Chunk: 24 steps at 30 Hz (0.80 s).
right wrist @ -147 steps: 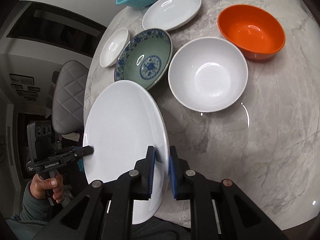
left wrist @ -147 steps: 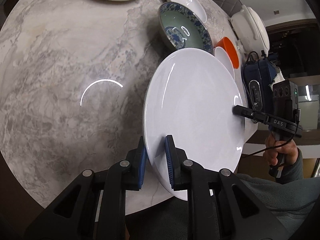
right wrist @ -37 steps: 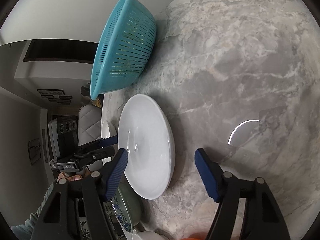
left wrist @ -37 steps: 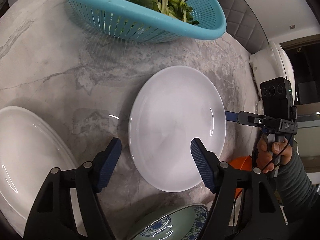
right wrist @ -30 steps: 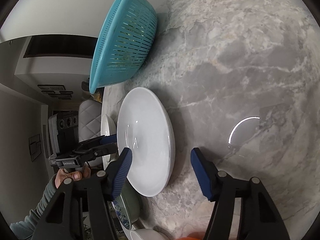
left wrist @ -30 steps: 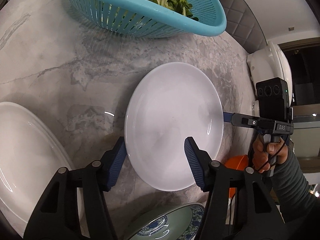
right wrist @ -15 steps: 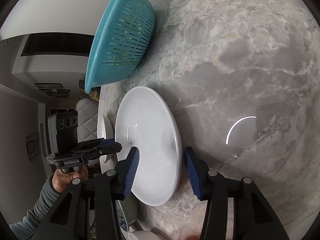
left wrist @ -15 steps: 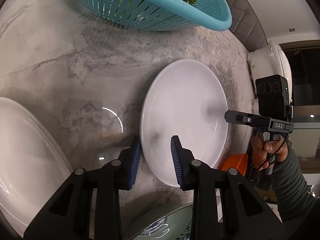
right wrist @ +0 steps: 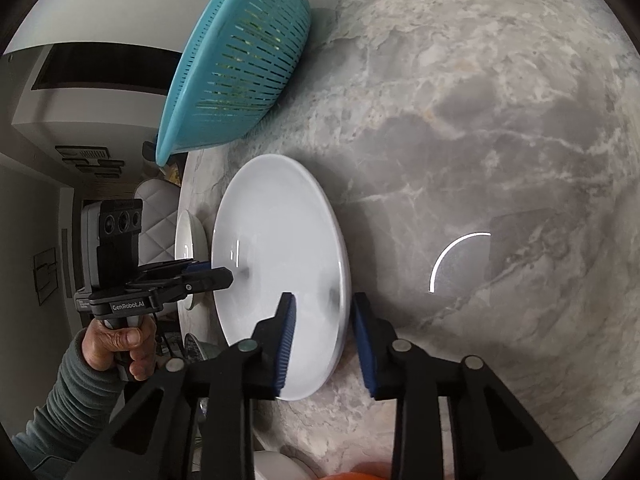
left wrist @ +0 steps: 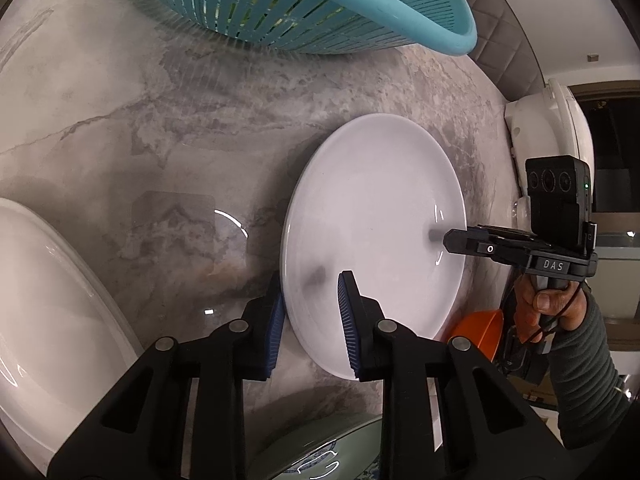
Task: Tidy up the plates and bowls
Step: 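Close the left gripper on the plate rim while the right gripper closes on the opposite rim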
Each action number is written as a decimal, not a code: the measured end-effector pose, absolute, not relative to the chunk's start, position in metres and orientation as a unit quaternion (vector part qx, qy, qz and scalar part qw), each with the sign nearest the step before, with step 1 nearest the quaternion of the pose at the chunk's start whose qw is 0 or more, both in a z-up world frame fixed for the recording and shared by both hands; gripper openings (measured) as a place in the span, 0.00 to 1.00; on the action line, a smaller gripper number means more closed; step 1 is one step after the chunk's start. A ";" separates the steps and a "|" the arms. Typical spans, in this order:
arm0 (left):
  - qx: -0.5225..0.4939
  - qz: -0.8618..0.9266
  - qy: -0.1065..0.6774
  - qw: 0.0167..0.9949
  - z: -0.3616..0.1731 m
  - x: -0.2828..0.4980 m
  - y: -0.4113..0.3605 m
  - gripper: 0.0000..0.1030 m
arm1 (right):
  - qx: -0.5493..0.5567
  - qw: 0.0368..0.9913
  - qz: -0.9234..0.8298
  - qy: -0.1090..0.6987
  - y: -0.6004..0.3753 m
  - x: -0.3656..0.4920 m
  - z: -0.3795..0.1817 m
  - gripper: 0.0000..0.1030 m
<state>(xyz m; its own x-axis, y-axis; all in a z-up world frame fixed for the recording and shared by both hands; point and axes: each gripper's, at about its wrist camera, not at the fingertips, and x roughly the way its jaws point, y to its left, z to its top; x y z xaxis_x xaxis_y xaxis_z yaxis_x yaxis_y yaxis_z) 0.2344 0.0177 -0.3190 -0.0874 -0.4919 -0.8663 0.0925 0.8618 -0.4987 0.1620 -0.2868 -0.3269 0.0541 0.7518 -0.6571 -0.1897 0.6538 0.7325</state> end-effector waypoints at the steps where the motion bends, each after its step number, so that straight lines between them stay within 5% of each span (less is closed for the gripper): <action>1: -0.145 -0.217 0.705 0.660 -0.320 0.235 0.019 0.16 | 0.231 0.688 0.340 0.597 -0.287 0.162 -0.327 0.21; 3: -0.151 -0.215 0.707 0.657 -0.323 0.236 0.022 0.11 | 0.227 0.689 0.334 0.602 -0.288 0.162 -0.329 0.11; 24: -0.149 -0.205 0.703 0.665 -0.302 0.231 0.019 0.08 | 0.225 0.698 0.317 0.602 -0.298 0.153 -0.317 0.10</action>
<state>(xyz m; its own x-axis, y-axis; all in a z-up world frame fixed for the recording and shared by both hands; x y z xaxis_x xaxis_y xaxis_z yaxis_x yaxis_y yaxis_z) 0.2307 0.0185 -0.3016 -0.0725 -0.4819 -0.8732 0.0643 0.8714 -0.4863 0.1532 -0.2980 -0.3171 0.0745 0.7130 -0.6972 -0.1719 0.6978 0.6953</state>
